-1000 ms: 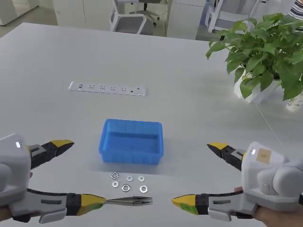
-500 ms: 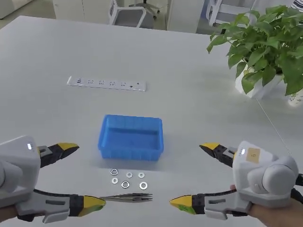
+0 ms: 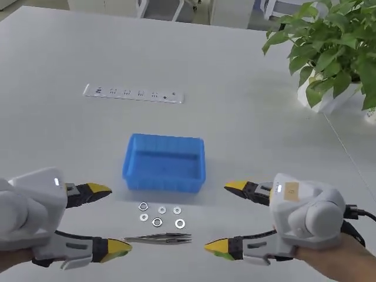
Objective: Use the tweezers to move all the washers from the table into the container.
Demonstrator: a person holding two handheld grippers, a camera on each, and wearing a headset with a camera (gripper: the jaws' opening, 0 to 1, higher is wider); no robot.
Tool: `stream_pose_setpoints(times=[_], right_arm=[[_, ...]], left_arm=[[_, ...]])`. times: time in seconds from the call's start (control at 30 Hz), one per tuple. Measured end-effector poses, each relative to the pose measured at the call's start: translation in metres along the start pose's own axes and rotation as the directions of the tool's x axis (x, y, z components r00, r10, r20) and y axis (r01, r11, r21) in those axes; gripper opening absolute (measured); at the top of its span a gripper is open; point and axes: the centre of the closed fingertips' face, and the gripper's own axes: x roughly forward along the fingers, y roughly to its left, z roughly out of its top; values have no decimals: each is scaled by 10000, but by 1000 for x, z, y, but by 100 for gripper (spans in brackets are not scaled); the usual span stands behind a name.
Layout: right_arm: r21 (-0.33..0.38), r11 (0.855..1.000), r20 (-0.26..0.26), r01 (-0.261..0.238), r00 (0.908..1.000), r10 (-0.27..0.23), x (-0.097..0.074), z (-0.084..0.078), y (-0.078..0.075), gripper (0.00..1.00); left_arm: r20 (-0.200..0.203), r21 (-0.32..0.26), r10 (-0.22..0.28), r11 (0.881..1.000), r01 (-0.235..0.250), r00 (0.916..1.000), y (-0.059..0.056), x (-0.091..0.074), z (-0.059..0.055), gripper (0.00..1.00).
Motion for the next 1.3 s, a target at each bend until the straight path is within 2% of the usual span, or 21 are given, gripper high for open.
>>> stream_pose_setpoints(times=[0.2, 0.27, 0.37, 0.43, 0.53, 0.67, 0.87, 0.97, 1.13, 1.3], right_arm=[[-512, 9973, -441, -533, 9977, 510, 11, -7, 7, 53], [-541, 9963, -474, -667, 9968, 641, 13, -8, 8, 50], [-812, 9912, -714, -1044, 9926, 987, 18, -12, 14, 43], [-950, 9866, -891, -1326, 9882, 1243, 20, -15, 18, 38], [-1232, 9801, -1097, -1555, 9837, 1423, 24, -18, 20, 31], [-1482, 9697, -1335, -1944, 9754, 1752, 32, -21, 24, 28], [-1730, 9559, -1557, -2372, 9649, 2113, 42, -22, 28, 23], [-2114, 9406, -1860, -2657, 9557, 2281, 48, -27, 31, 21], [-2095, 9379, -1919, -2764, 9522, 2377, 54, -28, 32, 19], [-2104, 9345, -1938, -2872, 9492, 2481, 59, -28, 34, 18]], left_arm=[[-309, 471, -290, 9984, 305, 9991, -2, 7, -6, 50], [-524, 615, -457, 9969, 489, 9976, -4, 10, -10, 43], [-849, 926, -690, 9927, 768, 9940, -7, 14, -17, 35], [-1063, 1268, -717, 9883, 850, 9917, -6, 17, -23, 30], [-1227, 1316, -848, 9862, 1009, 9888, -5, 23, -28, 27], [-1547, 1446, -1031, 9815, 1258, 9826, -4, 28, -35, 23], [-2165, 1821, -1314, 9681, 1723, 9674, -6, 36, -46, 19], [-2385, 2054, -1398, 9599, 1906, 9610, -5, 39, -51, 15], [-2460, 2064, -1600, 9550, 2129, 9560, -6, 41, -53, 12], [-2658, 2126, -1852, 9459, 2449, 9461, -8, 43, -56, 6]])
